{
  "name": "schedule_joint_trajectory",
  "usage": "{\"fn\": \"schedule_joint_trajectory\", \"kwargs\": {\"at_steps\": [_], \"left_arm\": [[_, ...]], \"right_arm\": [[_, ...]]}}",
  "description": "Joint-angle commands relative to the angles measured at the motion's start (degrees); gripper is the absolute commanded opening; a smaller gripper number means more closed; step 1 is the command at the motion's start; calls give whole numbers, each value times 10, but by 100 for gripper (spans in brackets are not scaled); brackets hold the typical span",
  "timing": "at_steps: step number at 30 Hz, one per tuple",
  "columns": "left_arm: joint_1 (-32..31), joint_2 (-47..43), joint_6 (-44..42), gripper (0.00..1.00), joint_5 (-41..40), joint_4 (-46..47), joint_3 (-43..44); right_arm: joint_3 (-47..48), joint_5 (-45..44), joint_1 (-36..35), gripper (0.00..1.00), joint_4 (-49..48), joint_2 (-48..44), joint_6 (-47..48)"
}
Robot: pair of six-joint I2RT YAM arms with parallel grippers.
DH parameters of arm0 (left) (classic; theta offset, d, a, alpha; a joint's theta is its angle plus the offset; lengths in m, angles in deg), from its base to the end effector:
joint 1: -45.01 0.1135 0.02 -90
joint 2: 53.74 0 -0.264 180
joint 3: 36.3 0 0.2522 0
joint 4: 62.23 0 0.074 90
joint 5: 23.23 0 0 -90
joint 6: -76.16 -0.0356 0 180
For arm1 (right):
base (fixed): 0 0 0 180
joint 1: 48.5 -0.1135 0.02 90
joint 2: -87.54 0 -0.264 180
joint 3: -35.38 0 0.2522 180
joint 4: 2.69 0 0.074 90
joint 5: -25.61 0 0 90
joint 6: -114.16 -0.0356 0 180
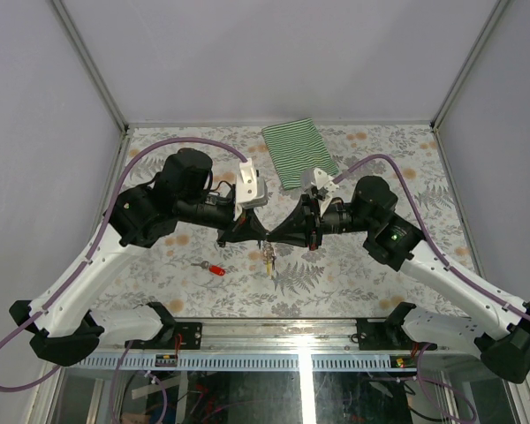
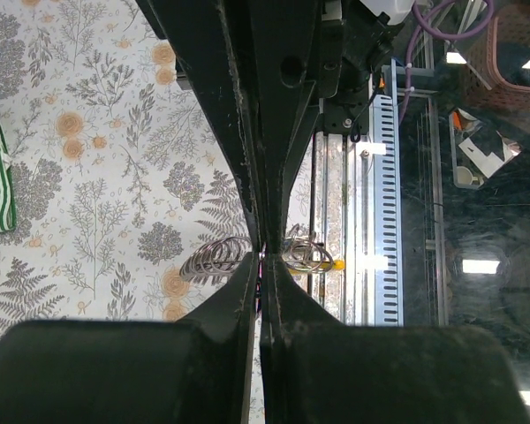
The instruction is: Put the keys on the keyring
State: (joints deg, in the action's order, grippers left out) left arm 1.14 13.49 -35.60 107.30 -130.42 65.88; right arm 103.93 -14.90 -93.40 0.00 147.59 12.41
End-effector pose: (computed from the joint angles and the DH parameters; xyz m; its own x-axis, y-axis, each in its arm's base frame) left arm 0.1347 -0.1616 0.4460 -0.0265 0.4163 -0.9088 0.9996 0.0182 -0.0208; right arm 0.1468 0.1845 0.3894 -0.1323 0.0549 -0.9897 -0.9881 -0.0868 0.1272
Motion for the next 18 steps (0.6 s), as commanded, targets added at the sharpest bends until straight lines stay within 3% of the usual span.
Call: {"fn": "schedule_joint_trajectory", "kwargs": {"at_steps": [1,4,8,13,18], "left_arm": [[-3,-17,7,3,3,46,3],[-3,-45,22,17,6,93,-26],[-3,-108,56,26,18,203,-102],[-3,-186,114,29,20,362,-206],[-3,-220,144,30,5,440,-253]], "right_arm": [[22,14,-7,0,-36,-10,0],[15,-3,-7,0,-49,-33,-3],[11,-14,-7,0,-70,-57,-15],[16,-11,-7,0,-76,-71,-25],[21,-8,-7,0,-84,-73,-36]]}}
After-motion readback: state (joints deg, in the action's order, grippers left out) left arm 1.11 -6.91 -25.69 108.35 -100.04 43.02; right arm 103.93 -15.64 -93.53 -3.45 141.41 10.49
